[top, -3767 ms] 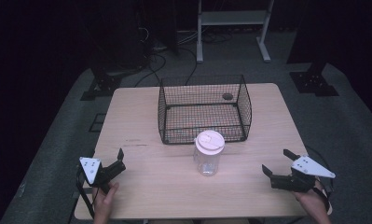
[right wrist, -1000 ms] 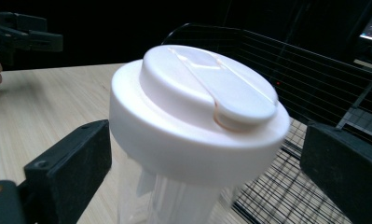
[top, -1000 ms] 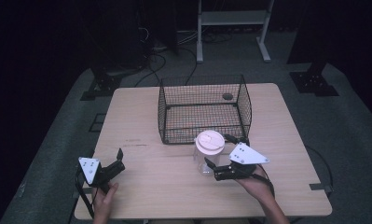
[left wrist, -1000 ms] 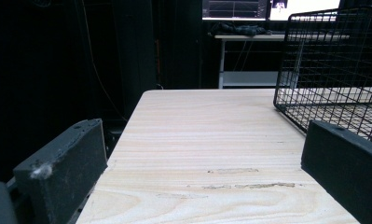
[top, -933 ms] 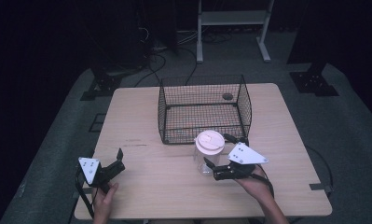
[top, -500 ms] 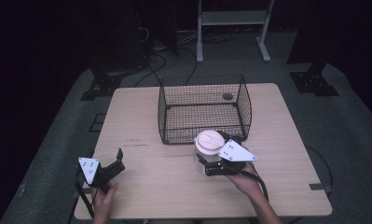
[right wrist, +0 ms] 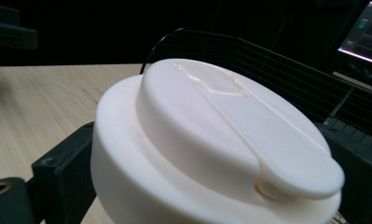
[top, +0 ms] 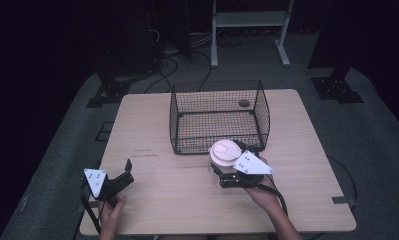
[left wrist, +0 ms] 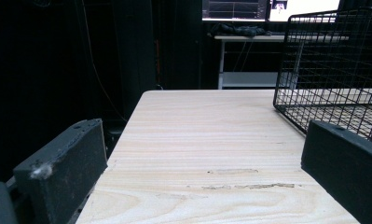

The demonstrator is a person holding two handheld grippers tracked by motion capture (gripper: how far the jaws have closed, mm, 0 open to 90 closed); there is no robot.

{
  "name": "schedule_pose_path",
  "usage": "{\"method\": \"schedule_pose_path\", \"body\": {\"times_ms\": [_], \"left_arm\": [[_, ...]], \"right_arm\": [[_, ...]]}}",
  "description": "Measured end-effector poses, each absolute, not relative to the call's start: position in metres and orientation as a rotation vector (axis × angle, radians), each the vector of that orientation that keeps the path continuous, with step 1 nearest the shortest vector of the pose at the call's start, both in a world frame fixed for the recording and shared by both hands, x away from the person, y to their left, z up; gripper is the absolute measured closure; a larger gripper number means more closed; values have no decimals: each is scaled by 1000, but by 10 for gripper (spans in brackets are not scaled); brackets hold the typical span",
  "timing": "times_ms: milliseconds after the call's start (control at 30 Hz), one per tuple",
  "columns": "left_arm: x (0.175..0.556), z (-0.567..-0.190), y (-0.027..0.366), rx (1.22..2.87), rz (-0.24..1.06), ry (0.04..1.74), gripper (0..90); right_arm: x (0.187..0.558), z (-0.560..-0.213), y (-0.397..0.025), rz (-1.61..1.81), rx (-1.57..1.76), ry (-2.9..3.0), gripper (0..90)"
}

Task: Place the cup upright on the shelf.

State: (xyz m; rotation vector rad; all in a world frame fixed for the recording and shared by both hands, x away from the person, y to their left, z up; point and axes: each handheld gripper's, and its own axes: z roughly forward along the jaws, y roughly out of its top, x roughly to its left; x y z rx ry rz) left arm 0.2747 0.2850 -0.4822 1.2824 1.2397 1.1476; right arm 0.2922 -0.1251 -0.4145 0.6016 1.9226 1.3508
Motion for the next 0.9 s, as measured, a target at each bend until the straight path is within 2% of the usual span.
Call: {"method": "schedule_pose_path", "body": {"times_ms": [900], "left_arm": [[275,-482,285,1285,1149,1242,0]], "right_arm": [[279,-379,-158,1309,612,1921,40]]}}
